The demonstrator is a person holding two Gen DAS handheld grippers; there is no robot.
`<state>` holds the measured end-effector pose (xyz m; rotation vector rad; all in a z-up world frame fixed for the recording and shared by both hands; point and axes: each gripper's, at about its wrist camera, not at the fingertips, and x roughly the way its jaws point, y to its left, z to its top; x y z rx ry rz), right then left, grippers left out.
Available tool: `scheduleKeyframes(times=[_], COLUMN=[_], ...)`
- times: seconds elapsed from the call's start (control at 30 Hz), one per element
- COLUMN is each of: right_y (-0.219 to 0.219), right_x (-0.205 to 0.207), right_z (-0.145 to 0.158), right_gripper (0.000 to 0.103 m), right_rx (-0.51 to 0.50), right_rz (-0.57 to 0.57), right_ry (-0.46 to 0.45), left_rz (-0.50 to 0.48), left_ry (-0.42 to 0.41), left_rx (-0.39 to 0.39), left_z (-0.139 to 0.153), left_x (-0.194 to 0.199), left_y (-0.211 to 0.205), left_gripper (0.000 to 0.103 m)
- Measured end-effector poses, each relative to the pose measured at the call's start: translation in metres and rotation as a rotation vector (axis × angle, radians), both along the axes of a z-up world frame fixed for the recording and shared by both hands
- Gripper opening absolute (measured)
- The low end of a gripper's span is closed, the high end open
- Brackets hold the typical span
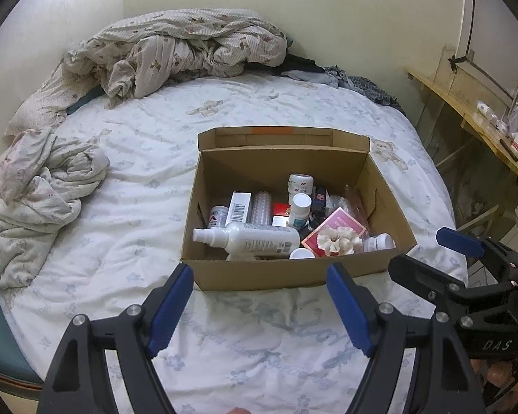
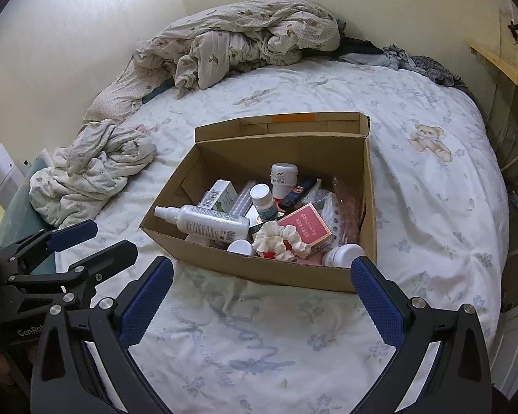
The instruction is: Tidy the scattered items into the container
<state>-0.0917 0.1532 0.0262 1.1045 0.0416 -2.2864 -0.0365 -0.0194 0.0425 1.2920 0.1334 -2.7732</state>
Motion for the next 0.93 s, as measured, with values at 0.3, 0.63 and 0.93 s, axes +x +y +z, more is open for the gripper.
scheduleKeyframes(times=[0.3, 0.63, 0.93], right_y=[-0.0011, -0.0021, -0.0033], right_x=[-0.0020, -0.0019, 0.0010], right_z=[-0.0038, -0.0059, -0.0033], right_gripper=[0.103, 0.103, 0.103], right_rx=[0.002, 0.005, 0.012], right_rz=[-0.001, -0.002, 0.001], right_ry=[-0.012, -0.015, 0.009], left_rz=[-0.001, -0.002, -0.003], left_ry=[-0.011, -0.015, -0.018], left_rx=[-0.003, -0.006, 0.005], left_z=[-0.0021, -0.0040, -0.0056], left_x=[-0.0004, -0.0007, -0.0001], left_y=[0.0003, 0.0003, -0.0018], left_gripper=[0.080, 0.080, 0.080])
